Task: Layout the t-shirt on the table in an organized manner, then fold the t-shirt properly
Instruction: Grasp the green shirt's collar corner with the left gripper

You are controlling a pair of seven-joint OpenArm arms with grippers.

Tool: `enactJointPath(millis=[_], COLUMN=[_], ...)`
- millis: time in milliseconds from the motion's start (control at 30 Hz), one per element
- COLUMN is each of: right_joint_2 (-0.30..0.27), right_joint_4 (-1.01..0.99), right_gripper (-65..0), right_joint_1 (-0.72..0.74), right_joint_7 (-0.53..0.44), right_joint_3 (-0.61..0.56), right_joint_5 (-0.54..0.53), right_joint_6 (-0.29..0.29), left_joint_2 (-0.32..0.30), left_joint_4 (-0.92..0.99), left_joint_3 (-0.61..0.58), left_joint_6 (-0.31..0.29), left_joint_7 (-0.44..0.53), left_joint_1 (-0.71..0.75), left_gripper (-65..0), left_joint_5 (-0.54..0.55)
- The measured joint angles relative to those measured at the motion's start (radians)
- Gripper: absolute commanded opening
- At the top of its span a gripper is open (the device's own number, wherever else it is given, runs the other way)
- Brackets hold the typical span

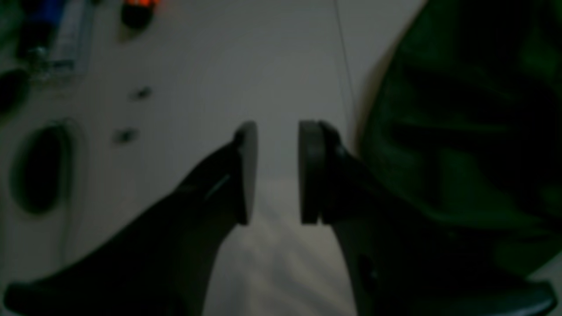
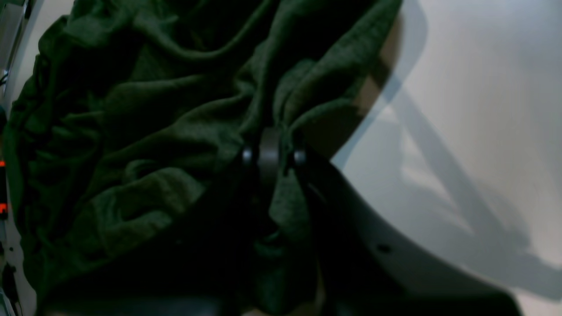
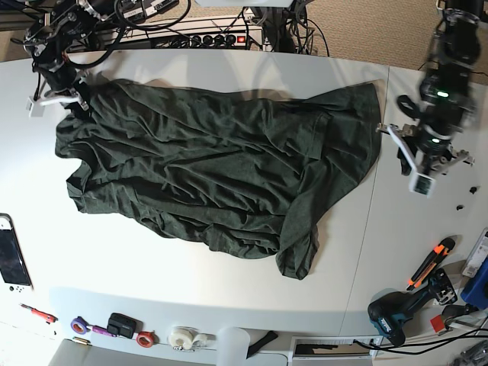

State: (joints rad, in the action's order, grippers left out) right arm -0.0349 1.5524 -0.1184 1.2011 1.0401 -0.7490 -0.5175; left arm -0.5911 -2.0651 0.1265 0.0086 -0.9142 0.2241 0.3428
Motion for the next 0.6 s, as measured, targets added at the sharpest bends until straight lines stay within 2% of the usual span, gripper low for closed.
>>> enactJointPath(millis=[167,300,433,600], right_joint_2=[-0.001,-0.008,-0.04,-0.093], right_joint_4=[0.001,0.002,0.001,0.0], right_gripper=[-62.3,-62.3,-62.3,-62.3], right_joint_1=[-0.029,-0.032,-0.033,-0.038], right_joint_7=[-0.005,0.011,0.045,0.071], right_joint_3=[0.0,0.0,0.0,0.0], right_joint_5=[-0.034,-0.037,-0.032,-0.008], right_joint_6=[0.0,-0.001,-0.023,-0.019], left_joint_2=[0.091,0.105,0.113,0.162], left_joint_4=[0.022,0.123,0.259,0.351], left_joint_3=[0.208,0.262,0.261,0.261], left_joint_6=[-0.204,-0.296,-0.395,-0.435], left_joint_7=[-0.003,-0.045,-0.092,-0.107], left_joint_1=[0.048,0.101,0.162,0.171], left_gripper=[-48.0,-48.0,-48.0,-48.0], left_joint_5=[0.367,0.534,0.681,0.727])
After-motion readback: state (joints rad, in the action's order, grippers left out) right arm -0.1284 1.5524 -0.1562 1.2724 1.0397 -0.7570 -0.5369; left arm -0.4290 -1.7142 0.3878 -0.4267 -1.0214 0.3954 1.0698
